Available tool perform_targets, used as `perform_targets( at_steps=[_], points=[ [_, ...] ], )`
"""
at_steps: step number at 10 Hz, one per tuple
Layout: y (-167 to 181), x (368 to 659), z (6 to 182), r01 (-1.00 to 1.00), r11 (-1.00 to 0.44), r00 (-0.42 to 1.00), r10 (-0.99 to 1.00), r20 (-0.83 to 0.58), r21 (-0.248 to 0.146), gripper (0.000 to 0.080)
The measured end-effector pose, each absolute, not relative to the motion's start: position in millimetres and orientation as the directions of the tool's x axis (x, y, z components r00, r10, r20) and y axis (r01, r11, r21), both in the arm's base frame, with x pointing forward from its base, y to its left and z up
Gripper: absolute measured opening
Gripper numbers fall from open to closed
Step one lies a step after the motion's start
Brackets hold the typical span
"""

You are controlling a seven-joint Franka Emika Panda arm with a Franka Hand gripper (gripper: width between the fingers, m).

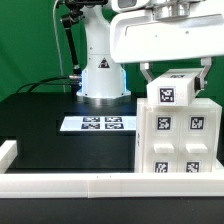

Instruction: Assemble cabinet

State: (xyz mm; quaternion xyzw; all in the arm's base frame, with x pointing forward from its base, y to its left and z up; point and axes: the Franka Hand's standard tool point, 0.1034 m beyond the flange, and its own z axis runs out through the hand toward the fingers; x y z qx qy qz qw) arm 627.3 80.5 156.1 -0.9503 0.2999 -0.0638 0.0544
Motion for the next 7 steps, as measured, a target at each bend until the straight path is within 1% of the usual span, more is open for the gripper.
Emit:
perform_targets(
  at_steps=[4,7],
  points=[
    [80.9,628.1,157.4,-0.772,-0.612,0.616,-0.787,0.036,-0.171,0.0561],
    [80.3,628.2,157.5,-0.894,-0.41,0.419,-0.908,-0.016,-0.18,0.0561]
  ],
)
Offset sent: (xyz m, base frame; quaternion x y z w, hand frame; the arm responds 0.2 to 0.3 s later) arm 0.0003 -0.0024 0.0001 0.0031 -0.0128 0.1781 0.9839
